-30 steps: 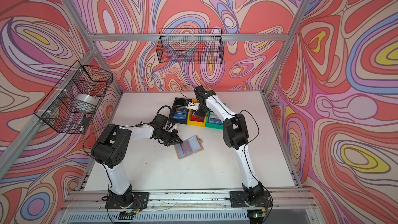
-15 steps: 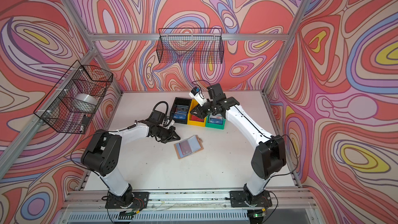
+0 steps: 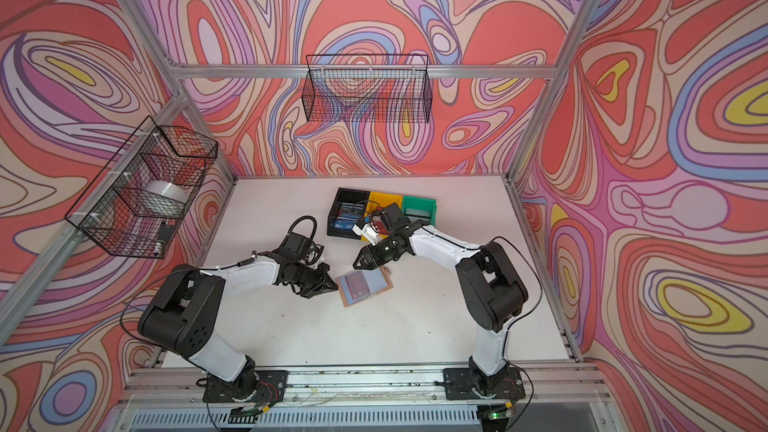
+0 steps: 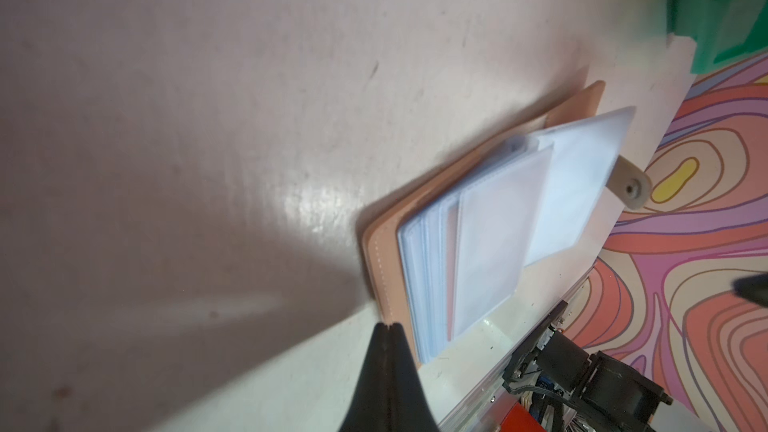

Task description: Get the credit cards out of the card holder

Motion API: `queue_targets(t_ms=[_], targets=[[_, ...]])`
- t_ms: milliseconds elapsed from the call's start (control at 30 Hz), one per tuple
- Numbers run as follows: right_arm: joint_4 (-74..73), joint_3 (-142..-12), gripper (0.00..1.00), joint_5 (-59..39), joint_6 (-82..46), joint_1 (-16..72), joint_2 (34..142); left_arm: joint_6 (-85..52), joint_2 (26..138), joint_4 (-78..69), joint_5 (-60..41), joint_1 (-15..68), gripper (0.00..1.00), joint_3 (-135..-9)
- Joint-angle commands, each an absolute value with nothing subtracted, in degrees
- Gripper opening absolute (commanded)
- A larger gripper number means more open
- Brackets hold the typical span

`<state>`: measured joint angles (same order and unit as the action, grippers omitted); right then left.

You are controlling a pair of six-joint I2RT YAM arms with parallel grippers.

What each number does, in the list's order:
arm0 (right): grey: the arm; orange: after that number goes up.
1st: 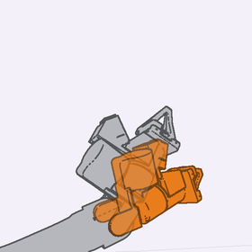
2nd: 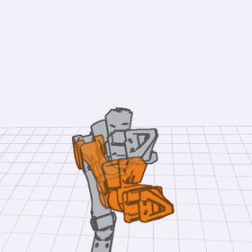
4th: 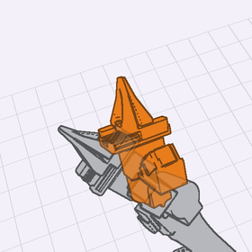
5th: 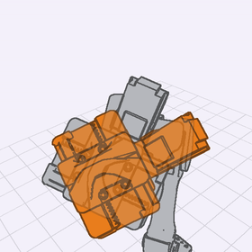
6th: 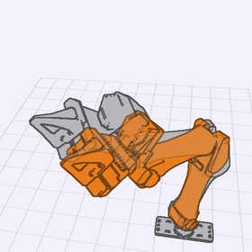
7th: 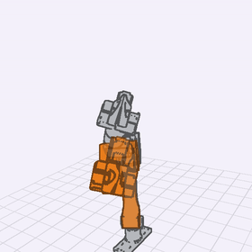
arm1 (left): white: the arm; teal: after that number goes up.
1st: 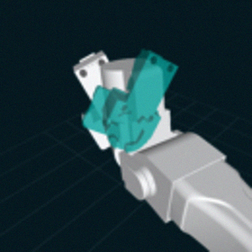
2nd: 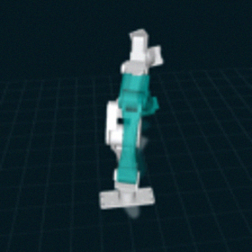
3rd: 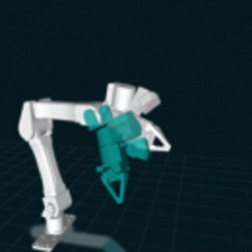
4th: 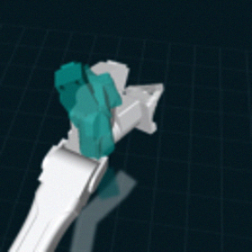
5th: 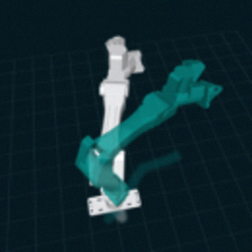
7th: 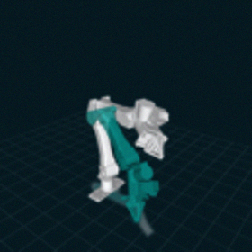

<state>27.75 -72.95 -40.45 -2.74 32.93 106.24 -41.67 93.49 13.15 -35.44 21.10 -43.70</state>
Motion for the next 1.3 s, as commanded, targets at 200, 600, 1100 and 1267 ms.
queue_targets(t_ms=[200,600,1100,1267], targets=[[27.9,-74.3,0.40,-38.1,-3.8,36.8,111.5,-45.2,96.6,6.4,-36.1,22.6,0.00,-45.5],[30.6,-74.3,0.40,-36.9,-3.3,36.9,114.6,-47.7,97.9,1.8,-37.4,22.7,0.00,-45.4],[32.8,-74.2,0.38,-30.1,-5.2,36.8,117.7,-50.5,105.3,-3.8,-36.7,23.4,0.00,-44.2],[33.3,-74.1,0.38,-27.7,-5.9,36.8,118.5,-50.1,106.8,-3.3,-35.8,23.4,0.00,-43.4]])
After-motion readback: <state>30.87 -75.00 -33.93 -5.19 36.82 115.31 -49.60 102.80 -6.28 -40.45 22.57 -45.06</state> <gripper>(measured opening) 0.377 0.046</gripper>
